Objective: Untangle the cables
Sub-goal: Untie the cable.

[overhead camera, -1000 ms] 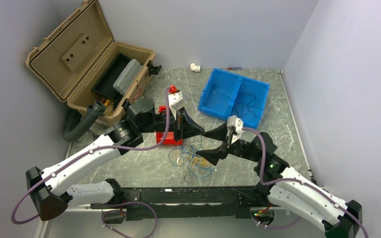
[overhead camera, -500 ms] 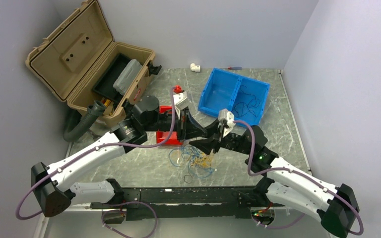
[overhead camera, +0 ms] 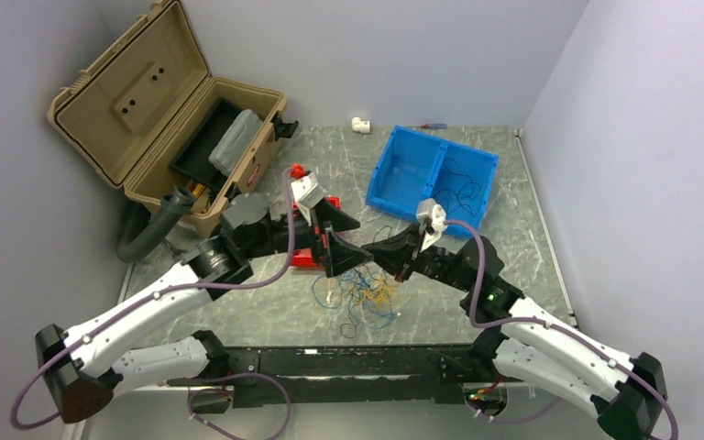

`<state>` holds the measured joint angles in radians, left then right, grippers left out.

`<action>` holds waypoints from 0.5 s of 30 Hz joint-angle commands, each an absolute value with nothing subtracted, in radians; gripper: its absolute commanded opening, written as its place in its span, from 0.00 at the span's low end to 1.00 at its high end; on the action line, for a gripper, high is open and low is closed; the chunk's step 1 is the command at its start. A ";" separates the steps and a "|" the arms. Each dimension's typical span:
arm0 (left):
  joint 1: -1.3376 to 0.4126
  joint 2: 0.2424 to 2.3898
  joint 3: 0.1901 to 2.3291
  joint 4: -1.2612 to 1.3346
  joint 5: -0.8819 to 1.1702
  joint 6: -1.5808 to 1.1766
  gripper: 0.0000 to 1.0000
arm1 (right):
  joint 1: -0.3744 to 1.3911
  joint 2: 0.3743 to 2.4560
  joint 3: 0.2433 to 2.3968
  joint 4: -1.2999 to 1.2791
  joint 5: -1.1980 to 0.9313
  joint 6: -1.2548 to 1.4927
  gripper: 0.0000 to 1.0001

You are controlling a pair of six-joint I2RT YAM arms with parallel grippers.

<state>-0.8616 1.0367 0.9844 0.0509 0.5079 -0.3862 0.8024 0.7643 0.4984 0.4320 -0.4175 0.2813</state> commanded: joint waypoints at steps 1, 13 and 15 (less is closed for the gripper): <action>-0.840 0.919 0.898 0.069 0.358 -0.380 0.99 | 0.806 0.674 0.520 0.339 -0.259 0.314 0.00; -0.830 0.750 0.646 0.160 0.251 -0.370 0.99 | 0.807 0.661 0.757 0.029 -0.075 0.404 0.00; -0.831 0.760 0.632 0.174 0.252 -0.352 0.99 | 0.806 0.665 0.777 0.024 -0.065 0.423 0.00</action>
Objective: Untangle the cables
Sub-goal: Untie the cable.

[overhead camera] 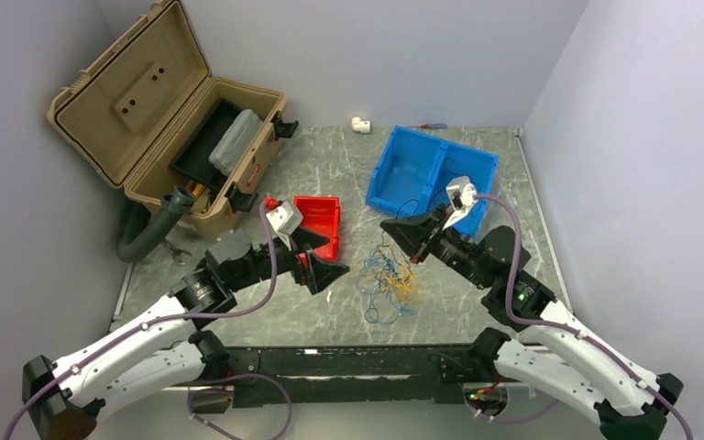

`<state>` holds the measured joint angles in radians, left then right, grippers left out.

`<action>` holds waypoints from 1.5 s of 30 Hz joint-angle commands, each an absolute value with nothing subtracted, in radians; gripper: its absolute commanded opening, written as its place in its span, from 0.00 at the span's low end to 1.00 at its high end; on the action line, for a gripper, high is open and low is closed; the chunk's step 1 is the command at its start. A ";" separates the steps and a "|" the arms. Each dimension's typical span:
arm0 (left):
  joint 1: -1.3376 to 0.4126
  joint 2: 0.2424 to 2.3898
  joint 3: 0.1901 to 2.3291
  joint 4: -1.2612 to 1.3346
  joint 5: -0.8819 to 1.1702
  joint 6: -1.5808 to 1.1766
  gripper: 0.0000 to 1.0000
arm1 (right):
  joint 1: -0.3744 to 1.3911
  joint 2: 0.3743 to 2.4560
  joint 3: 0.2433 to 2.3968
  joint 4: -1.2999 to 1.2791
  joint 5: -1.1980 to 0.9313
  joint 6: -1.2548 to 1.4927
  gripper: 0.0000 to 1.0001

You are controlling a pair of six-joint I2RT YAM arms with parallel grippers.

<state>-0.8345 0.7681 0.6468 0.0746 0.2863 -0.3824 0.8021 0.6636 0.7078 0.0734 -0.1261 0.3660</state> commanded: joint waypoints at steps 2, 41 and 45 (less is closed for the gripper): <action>-0.830 0.787 0.628 0.198 0.268 -0.340 0.99 | 0.807 0.674 0.790 0.025 -0.066 0.440 0.00; -0.844 1.440 0.529 0.721 0.451 -0.629 0.00 | 0.806 0.594 1.055 -0.298 0.534 0.313 0.00; -0.847 1.337 0.408 0.666 0.390 -0.639 0.00 | 0.806 0.549 1.118 -0.348 0.725 0.209 0.00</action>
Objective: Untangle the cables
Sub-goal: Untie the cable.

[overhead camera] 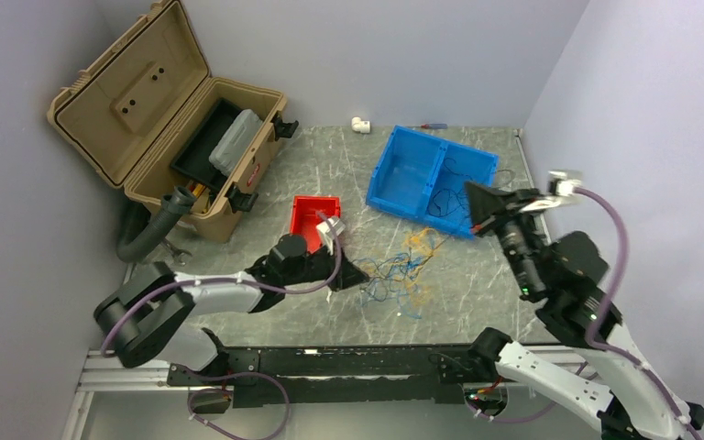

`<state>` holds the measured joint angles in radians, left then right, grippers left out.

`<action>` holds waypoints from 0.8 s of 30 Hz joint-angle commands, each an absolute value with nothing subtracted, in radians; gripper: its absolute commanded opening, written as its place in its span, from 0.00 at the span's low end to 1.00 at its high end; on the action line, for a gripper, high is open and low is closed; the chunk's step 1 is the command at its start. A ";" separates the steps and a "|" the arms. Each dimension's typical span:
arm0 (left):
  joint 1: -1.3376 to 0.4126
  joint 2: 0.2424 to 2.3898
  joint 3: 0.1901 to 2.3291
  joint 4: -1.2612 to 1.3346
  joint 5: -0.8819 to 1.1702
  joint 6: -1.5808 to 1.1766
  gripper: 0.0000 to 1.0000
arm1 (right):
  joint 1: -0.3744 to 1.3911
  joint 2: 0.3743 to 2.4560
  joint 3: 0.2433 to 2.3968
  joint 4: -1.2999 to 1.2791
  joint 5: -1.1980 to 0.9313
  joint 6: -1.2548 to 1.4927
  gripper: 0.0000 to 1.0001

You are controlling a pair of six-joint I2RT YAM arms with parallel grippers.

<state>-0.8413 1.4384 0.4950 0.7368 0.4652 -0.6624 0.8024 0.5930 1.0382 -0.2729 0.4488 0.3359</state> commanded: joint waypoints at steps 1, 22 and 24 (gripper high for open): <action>-0.848 1.307 0.382 0.621 0.364 -0.637 0.00 | 0.806 0.542 1.137 -0.358 0.764 0.190 0.00; -0.788 0.562 0.532 -0.514 -0.274 -0.601 0.00 | 0.806 0.445 1.122 -0.680 1.123 0.311 0.00; -0.788 0.548 0.528 -0.462 -0.198 -0.559 0.00 | 0.806 0.456 1.082 -0.721 1.025 0.363 0.00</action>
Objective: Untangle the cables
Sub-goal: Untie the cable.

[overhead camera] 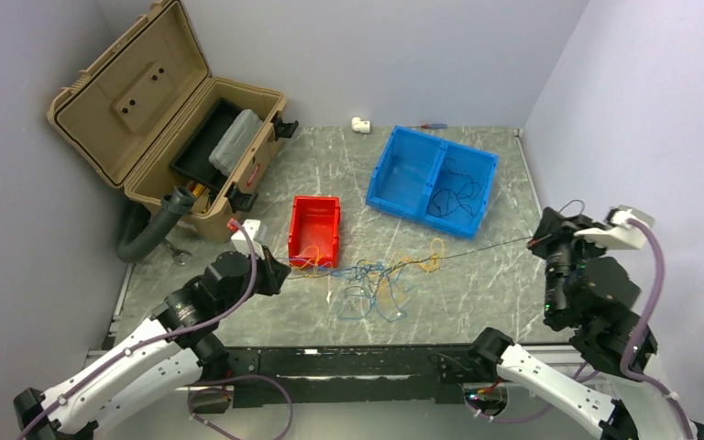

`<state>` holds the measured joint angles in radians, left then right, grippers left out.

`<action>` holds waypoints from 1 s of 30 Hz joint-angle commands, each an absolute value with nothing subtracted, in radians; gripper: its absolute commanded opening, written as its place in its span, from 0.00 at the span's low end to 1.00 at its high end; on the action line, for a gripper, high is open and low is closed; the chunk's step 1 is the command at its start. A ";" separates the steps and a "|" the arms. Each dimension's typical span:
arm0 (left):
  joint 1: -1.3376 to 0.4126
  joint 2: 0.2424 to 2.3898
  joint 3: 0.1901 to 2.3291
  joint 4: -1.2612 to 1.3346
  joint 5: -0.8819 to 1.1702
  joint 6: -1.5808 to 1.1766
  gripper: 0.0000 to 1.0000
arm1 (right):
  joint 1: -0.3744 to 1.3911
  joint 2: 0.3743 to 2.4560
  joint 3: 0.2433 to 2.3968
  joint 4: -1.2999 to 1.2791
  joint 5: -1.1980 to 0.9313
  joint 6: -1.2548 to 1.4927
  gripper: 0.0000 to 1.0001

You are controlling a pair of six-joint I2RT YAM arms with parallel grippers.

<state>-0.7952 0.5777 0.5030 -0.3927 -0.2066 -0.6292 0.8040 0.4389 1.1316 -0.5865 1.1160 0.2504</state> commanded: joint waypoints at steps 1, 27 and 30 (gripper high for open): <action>-0.788 0.550 0.521 -0.420 -0.145 -0.538 0.00 | 0.805 0.463 1.053 -0.734 0.971 0.388 0.00; -0.802 0.744 0.719 -0.413 0.037 -0.329 0.75 | 0.803 0.796 0.696 -0.680 0.484 0.787 0.93; -0.804 0.795 0.764 -0.398 0.044 -0.311 0.75 | 0.799 0.789 0.722 -0.839 0.699 0.983 0.97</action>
